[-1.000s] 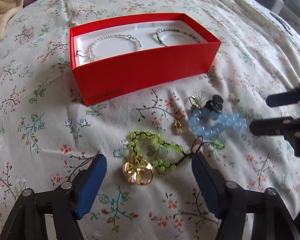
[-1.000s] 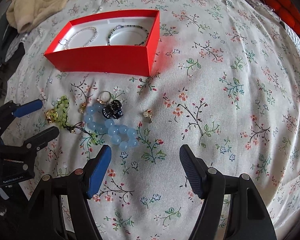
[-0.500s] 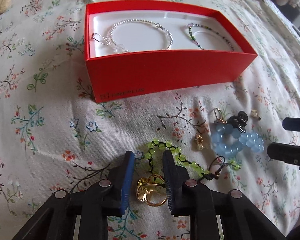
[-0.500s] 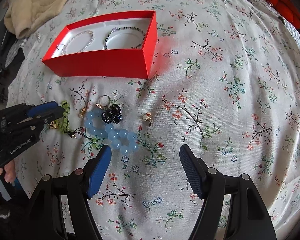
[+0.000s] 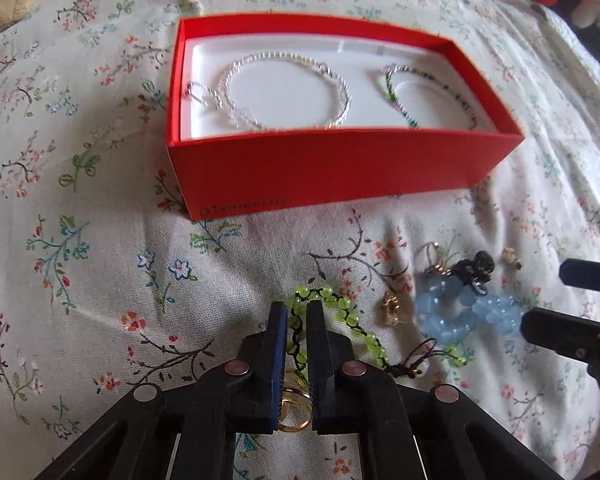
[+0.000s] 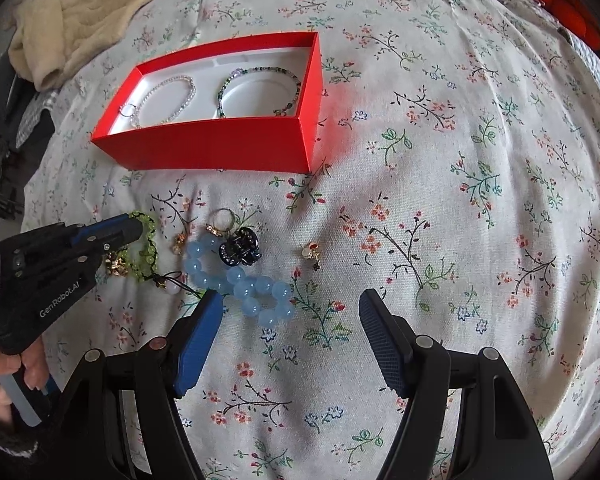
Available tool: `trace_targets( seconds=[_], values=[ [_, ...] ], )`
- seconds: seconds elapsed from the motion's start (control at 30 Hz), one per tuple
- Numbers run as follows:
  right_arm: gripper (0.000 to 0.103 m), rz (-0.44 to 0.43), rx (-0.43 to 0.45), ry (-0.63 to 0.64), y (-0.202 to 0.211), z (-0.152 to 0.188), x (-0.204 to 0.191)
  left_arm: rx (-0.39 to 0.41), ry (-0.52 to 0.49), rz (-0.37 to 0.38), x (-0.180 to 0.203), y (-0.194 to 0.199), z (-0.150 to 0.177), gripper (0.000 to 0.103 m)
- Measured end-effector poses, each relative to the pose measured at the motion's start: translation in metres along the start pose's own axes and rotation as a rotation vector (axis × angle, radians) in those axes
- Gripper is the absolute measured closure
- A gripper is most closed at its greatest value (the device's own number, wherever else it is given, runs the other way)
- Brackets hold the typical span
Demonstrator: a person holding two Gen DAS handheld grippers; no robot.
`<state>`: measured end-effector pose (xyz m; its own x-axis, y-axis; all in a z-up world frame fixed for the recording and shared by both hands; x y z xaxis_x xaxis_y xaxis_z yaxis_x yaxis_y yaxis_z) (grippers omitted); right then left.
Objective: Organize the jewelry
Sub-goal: 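Grasp the green beaded bracelet with the left tool while the right tool grasps the light-blue bead bracelet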
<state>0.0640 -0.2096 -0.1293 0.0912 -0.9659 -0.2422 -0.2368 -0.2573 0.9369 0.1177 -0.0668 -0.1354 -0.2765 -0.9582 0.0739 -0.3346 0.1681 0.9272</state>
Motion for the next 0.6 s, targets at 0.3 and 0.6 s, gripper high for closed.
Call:
trace_targets(
  seconds=[0.3, 0.6],
  values=[
    [0.03, -0.069, -0.014, -0.018, -0.007, 0.001, -0.013, 0.083, 0.024, 0.033, -0.005, 0.036, -0.006, 0.099],
    [0.061, 0.001, -0.046, 0.056, -0.035, 0.0, -0.029, 0.107, 0.017, 0.032, -0.009, 0.05, 0.001, 0.099]
  ],
)
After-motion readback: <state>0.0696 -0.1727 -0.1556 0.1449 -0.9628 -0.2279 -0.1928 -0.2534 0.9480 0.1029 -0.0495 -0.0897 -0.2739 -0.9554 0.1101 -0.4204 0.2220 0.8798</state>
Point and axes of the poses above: each gripper's, at about its wrist camera, not at the fingertips, and y roughly against the way its jaws point, x to its right, z to its underside, the point moved 10 cm from there along -y, roughly the way its jaws point, and after that the axes turned 5 degrees about -z, right-handed, at the moved point
